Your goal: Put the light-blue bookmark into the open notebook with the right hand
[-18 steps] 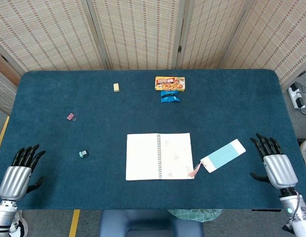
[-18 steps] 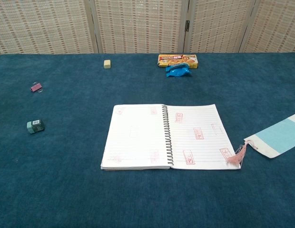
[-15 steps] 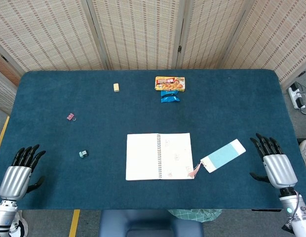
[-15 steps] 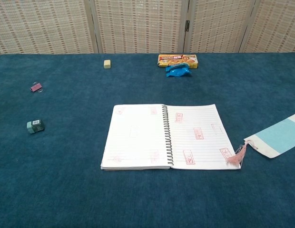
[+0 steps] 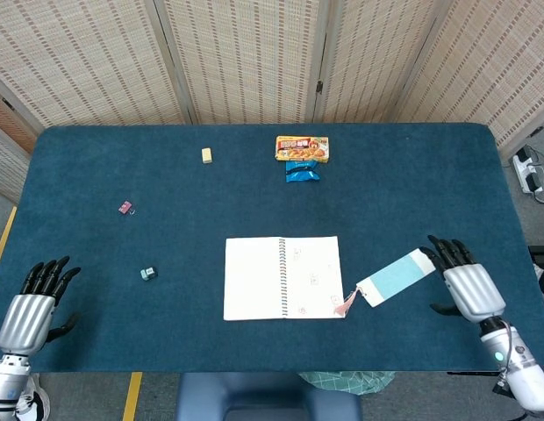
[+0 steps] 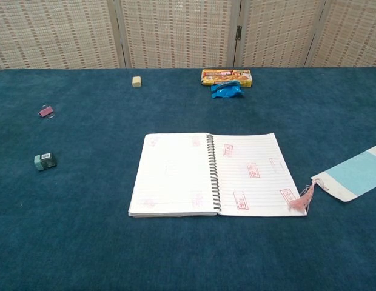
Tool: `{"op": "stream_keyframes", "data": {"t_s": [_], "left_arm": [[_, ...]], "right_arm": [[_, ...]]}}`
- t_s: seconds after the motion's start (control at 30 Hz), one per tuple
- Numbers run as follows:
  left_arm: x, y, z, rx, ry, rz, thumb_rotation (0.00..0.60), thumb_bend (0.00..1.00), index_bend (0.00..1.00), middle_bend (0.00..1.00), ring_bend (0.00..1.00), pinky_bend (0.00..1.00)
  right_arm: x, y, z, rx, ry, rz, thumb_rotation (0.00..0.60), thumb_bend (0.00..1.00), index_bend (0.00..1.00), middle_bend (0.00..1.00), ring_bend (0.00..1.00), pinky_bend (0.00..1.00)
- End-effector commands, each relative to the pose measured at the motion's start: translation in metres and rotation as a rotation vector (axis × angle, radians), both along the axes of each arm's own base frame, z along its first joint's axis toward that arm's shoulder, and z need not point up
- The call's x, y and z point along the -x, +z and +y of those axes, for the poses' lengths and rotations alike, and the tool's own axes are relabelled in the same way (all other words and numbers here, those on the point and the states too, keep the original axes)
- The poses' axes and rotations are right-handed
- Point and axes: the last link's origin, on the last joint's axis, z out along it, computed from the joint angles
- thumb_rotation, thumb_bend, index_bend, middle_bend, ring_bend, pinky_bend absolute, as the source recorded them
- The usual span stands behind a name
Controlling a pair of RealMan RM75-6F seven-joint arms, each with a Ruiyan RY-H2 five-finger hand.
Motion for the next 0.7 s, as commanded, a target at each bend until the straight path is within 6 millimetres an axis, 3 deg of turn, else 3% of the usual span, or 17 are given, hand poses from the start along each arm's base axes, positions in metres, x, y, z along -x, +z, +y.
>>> {"op": "stream_keyframes", "data": {"t_s": [0.03, 0.33, 0.7], "left_arm": [[0.0, 0.0, 0.0, -0.002, 0.004, 0.0, 0.6, 0.33, 0.18, 0.07, 0.0, 0.0], [0.002, 0.001, 0.0, -0.008, 0.016, 0.001, 0.6, 0.33, 0.18, 0.07, 0.0, 0.0], [0.003, 0.001, 0.0, -0.005, 0.017, 0.003, 0.6, 0.33, 0.18, 0.07, 0.0, 0.0]], "right_arm": [[-0.009, -0.009, -0.026, -0.108, 0.041, 0.106, 0.6, 0.11, 0.25, 0.0, 0.0, 0.0], [-0.017, -0.038, -0.041, -0.203, 0.073, 0.188, 0.6, 0.11, 0.29, 0.0, 0.0, 0.0], [-0.01, -0.05, -0.045, -0.228, 0.061, 0.212, 0.6, 0.11, 0.29, 0.0, 0.0, 0.0]]}}
